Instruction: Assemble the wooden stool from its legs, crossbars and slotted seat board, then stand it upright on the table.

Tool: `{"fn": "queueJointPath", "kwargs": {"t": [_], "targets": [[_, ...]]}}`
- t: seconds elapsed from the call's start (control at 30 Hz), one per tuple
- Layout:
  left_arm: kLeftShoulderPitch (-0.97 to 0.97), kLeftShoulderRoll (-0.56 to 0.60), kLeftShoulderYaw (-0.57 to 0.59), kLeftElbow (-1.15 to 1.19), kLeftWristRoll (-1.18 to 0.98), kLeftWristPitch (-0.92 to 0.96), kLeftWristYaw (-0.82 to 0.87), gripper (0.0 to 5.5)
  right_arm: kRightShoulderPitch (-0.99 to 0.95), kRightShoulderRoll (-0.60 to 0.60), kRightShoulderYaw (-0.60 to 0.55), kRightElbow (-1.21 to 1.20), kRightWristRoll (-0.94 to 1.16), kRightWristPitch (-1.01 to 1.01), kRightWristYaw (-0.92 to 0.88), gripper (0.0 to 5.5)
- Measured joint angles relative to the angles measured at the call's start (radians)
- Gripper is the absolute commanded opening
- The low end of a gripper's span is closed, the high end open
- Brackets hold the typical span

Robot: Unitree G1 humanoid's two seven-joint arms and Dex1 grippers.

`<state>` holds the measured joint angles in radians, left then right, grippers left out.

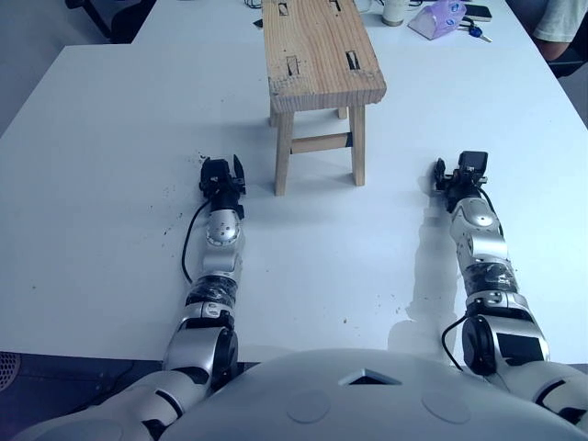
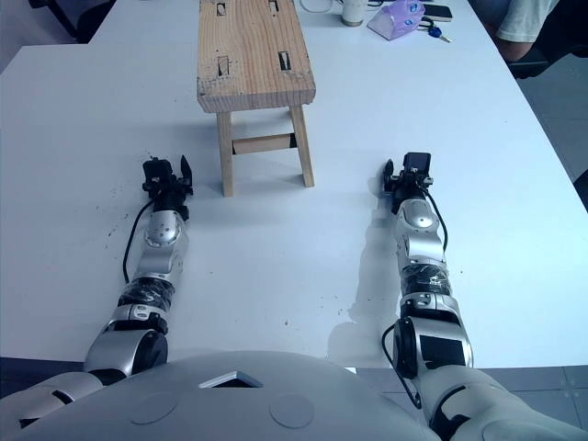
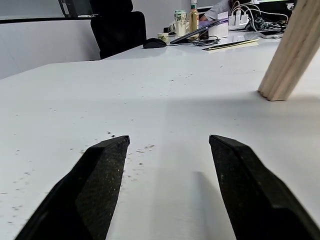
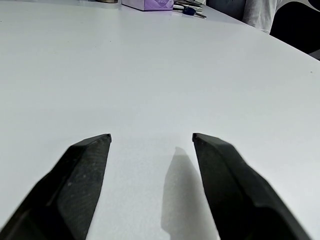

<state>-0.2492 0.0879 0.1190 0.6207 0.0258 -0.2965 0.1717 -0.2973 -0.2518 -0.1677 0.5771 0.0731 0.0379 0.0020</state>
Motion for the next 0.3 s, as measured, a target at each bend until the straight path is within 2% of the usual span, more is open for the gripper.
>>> {"fn": "queueJointPath", "kwargs": {"t": [0.3], "targets": [[-0.01,0.024,-0.006,-0.004,0.003,0.002,-0.023,2.98,0.026,0.0,0.0,-0.013,-0.001,-0.034,0.013,3.02]]}}
